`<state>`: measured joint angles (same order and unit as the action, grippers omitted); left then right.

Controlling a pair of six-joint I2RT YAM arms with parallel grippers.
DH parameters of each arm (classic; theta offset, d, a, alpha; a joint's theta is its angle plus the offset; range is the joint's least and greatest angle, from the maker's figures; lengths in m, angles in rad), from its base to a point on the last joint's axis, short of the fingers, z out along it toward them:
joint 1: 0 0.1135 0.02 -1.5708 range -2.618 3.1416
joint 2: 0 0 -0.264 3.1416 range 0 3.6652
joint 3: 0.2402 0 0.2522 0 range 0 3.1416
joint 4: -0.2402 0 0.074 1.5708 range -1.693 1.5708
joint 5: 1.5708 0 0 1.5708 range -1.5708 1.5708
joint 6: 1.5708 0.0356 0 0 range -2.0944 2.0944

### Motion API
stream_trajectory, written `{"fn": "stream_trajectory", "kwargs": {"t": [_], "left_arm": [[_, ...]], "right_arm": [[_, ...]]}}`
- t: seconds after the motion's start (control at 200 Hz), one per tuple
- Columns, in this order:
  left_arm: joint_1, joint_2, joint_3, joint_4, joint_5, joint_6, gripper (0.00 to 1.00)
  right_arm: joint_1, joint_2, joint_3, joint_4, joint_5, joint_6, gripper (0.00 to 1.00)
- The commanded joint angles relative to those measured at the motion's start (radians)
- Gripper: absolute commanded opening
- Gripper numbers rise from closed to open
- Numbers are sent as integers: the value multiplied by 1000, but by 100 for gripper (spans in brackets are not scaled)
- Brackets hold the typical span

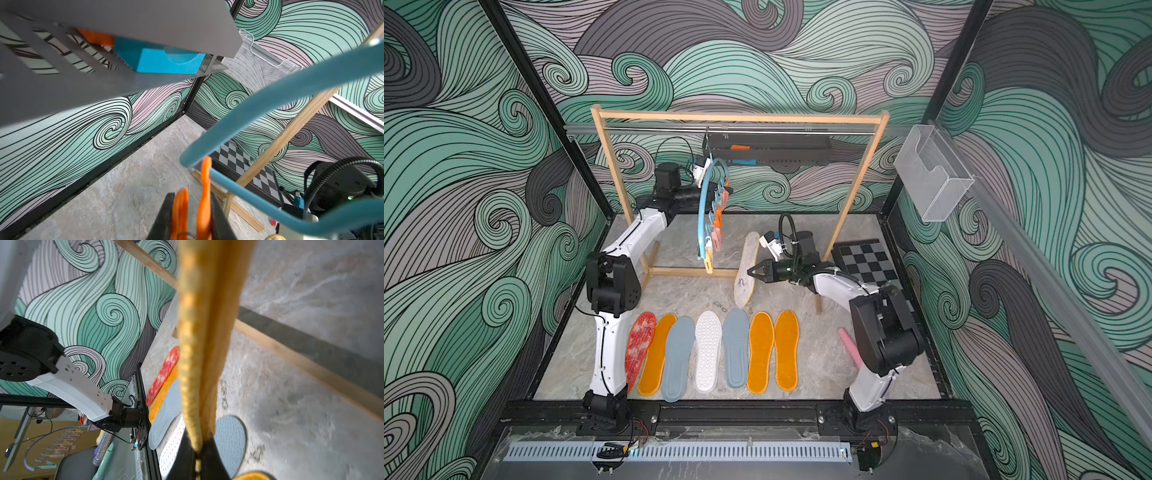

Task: Take the shoe insoles off the hanger
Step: Place the insole at the center of the board.

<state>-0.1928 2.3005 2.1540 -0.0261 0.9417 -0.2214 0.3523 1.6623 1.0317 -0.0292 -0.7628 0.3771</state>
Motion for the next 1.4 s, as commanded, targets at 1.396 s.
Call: {"fn": "stream_trajectory", "kwargs": {"t": [1.396], "left_arm": [[24, -65, -74, -106, -72, 119, 0]], "right_arm": [[-38, -329, -137, -1020, 467, -89, 7]]}}
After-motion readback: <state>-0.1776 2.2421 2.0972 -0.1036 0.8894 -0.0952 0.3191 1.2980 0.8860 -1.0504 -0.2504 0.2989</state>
